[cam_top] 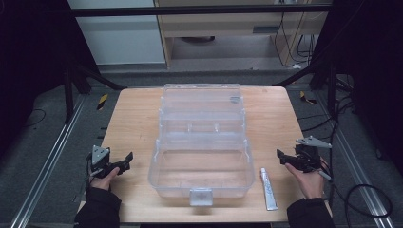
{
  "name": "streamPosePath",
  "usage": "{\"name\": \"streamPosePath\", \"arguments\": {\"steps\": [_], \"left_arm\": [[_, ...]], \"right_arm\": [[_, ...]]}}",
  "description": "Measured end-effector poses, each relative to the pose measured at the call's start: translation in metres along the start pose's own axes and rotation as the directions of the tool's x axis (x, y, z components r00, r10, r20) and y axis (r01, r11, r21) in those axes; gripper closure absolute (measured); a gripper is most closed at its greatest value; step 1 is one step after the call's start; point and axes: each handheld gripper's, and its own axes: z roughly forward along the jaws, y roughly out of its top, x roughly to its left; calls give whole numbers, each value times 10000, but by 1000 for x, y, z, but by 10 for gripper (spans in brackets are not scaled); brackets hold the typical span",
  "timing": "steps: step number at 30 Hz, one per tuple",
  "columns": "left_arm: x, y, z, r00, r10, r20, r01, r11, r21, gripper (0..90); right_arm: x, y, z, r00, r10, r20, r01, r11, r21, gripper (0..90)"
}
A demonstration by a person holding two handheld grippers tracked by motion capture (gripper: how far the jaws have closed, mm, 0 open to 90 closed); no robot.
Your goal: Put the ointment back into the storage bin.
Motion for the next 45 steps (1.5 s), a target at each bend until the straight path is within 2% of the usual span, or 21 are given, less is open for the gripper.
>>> {"name": "streamPosePath", "arguments": {"steps": [3,5,7,10,14,16,18,19,22,25,27,32,37,38,39,40,45], "left_arm": [[0,0,0,10000,-20,-10,20,10000,-27,27],[0,0,0,10000,-12,-4,12,10000,-32,27],[0,0,0,10000,-2,5,2,10000,-28,27],[0,0,0,10000,-12,11,12,10000,-37,27],[0,0,0,10000,34,2,-34,10000,-44,27],[0,0,0,10000,40,8,-40,10000,-38,27],[0,0,0,10000,37,11,-36,10000,-41,27],[0,0,0,10000,15,4,-15,10000,-39,27],[0,0,0,10000,0,11,0,10000,-47,27],[0,0,0,10000,3,13,-3,10000,-39,27],[0,0,0,10000,3,13,-3,10000,-40,27],[0,0,0,10000,-5,18,5,10000,-38,27],[0,0,0,10000,-8,20,8,10000,-34,27],[0,0,0,10000,-8,20,8,10000,-34,27],[0,0,0,10000,-9,21,9,10000,-38,27],[0,0,0,10000,-8,22,8,10000,-39,27],[0,0,0,10000,-9,25,9,10000,-38,27]], "right_arm": [[4,4,-4,9997,-254,10,254,9993,272,249],[5,5,-6,9994,-338,47,337,9992,215,251],[11,8,-9,9982,-583,-104,588,9971,493,242],[15,11,-11,9968,-800,-83,804,9944,680,248],[21,16,-19,9986,-475,-249,496,9944,937,265],[26,17,-25,9983,-478,-340,519,9900,1309,276],[26,17,-26,9982,-473,-366,520,9886,1413,277],[28,18,-29,9976,-560,-408,621,9840,1670,279],[31,19,-31,9974,-519,-494,600,9817,1807,283],[37,23,-34,9955,-757,-576,863,9736,2115,288],[38,24,-34,9951,-776,-612,891,9727,2144,290],[48,25,-32,9929,-786,-897,1006,9560,2757,309],[54,23,-27,9921,-870,-900,1117,9398,3229,345],[54,23,-27,9921,-870,-900,1117,9398,3229,345],[56,22,-25,9910,-905,-985,1191,9321,3420,356],[57,22,-24,9907,-903,-1020,1205,9301,3470,362],[63,20,-19,9916,-792,-1020,1128,9158,3855,383]]}}
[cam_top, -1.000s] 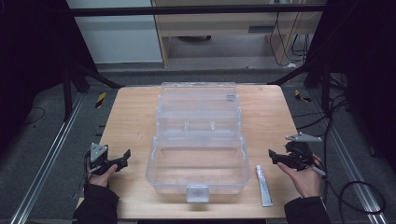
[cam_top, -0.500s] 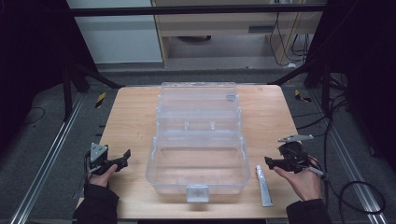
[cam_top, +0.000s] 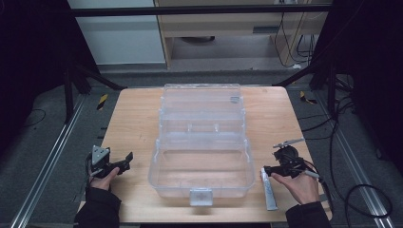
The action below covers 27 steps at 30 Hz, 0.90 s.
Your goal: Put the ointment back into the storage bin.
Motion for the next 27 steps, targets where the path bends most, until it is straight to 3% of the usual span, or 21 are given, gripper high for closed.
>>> {"name": "streamPosePath", "arguments": {"steps": [17,27], "left_arm": [[0,0,0,10000,-22,22,22,10000,-15,27],[0,0,0,10000,-19,34,19,10000,-2,27]], "right_arm": [[12,0,17,9990,285,-333,-246,9936,1106,481],[11,-7,29,9979,497,-405,-427,9865,1580,508]]}}
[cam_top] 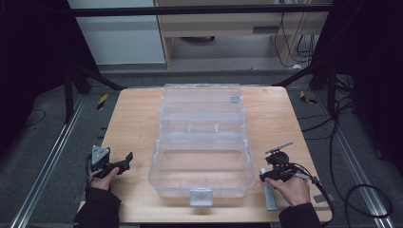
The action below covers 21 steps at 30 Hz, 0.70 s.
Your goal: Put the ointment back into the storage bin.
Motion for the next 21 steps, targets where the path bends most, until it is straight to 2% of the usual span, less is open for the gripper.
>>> {"name": "streamPosePath", "arguments": {"steps": [11,21], "left_arm": [[0,0,0,10000,1,6,-1,10000,-9,27],[0,0,0,10000,-2,9,2,10000,1,27]], "right_arm": [[-1,-4,10,9997,43,-229,-34,9991,424,575],[1,-2,17,9999,-85,-103,92,9973,734,645]]}}
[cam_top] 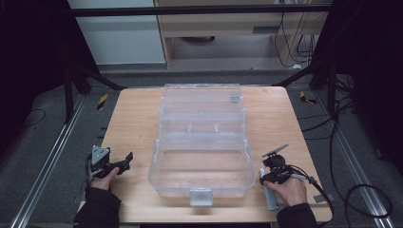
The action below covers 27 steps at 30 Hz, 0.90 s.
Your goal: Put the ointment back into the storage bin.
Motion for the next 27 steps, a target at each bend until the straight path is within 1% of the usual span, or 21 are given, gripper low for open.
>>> {"name": "streamPosePath", "arguments": {"steps": [1,4,6,9,10,14,17,21,25,27], "left_arm": [[0,0,0,10000,-8,8,8,10000,-7,27],[0,0,0,10000,-1,7,1,10000,-5,27],[0,0,0,10000,-6,7,6,10000,1,27],[0,0,0,10000,-11,9,11,10000,-2,27],[0,0,0,10000,-10,11,10,10000,-4,27],[0,0,0,10000,-9,13,9,10000,-1,27],[0,0,0,10000,-9,11,9,10000,3,27],[0,0,0,10000,13,-8,-13,10000,21,27],[0,0,0,10000,1,-18,-1,10000,37,27],[0,0,0,10000,13,-20,-13,10000,28,27]], "right_arm": [[1,0,1,10000,-42,-28,43,9999,106,666],[2,1,3,9999,-107,-7,107,9998,181,688],[2,1,3,9997,-222,48,221,9996,202,691],[3,1,3,9997,-203,107,200,9994,298,694],[4,2,3,9998,-164,97,161,9994,309,695],[3,2,3,9994,-343,77,340,9987,376,697],[2,2,1,9992,-383,59,380,9983,434,698],[0,1,-6,9988,-496,-51,497,9984,254,700],[-6,0,-17,9990,-417,-167,414,9990,-171,700],[-9,0,-23,9990,-419,-139,413,9984,-386,700]]}}
